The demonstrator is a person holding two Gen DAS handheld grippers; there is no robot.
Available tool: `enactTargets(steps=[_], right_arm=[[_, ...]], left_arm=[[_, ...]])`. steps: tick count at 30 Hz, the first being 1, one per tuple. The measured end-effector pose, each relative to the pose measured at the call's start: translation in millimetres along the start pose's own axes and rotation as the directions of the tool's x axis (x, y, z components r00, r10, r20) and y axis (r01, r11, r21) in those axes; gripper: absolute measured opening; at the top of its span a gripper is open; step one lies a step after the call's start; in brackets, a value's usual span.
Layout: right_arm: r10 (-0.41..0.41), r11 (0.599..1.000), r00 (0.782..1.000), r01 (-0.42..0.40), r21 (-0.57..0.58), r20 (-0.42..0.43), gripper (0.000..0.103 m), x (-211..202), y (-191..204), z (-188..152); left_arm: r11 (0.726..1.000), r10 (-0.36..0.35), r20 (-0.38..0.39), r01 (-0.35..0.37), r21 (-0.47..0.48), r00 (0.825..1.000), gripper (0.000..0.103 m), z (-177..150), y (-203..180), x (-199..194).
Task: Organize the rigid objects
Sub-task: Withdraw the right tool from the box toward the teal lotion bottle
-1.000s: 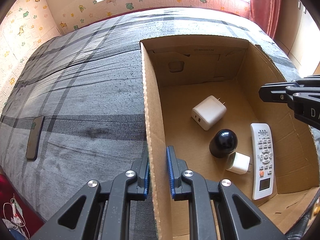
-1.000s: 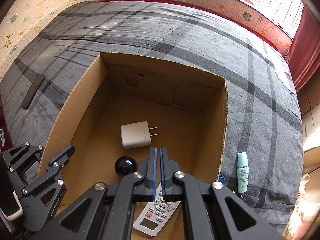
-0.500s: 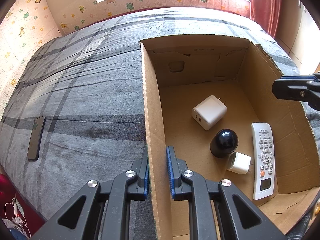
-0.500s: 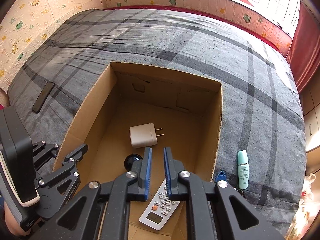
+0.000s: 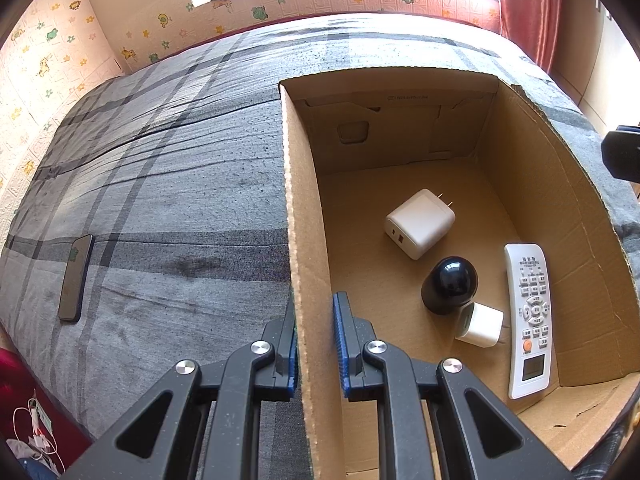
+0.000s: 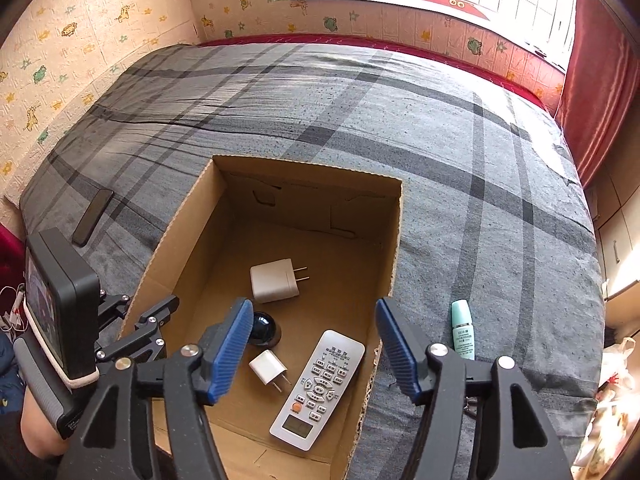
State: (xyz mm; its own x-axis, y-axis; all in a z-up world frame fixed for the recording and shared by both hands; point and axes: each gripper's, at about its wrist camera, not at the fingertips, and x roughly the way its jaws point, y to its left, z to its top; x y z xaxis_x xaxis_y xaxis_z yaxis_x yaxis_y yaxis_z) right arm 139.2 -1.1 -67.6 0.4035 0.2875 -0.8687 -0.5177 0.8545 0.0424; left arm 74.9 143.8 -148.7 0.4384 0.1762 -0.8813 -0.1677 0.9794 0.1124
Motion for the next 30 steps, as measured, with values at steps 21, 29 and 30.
enactTargets(steps=[21, 29, 30], right_arm=[[-0.118, 0.985, 0.993, 0.117, 0.127, 0.000, 0.103, -8.6, -103.8, -18.7], [-0.154, 0.974, 0.986, 0.161, 0.160, -0.055, 0.103, 22.5, -136.5, -33.3], [-0.153, 0.973, 0.986, 0.161, 0.165, -0.064, 0.103, 27.6, -140.0, -35.3]], left_arm=[[1.000, -0.006, -0.002, 0.006, -0.008, 1.000, 0.016, -0.4, 2.7, 1.3], [1.000, -0.003, 0.000, 0.003, -0.004, 1.000, 0.016, -1.1, 1.9, 3.1], [1.000, -0.002, 0.000, 0.002, -0.003, 1.000, 0.016, -1.2, 1.7, 3.3]])
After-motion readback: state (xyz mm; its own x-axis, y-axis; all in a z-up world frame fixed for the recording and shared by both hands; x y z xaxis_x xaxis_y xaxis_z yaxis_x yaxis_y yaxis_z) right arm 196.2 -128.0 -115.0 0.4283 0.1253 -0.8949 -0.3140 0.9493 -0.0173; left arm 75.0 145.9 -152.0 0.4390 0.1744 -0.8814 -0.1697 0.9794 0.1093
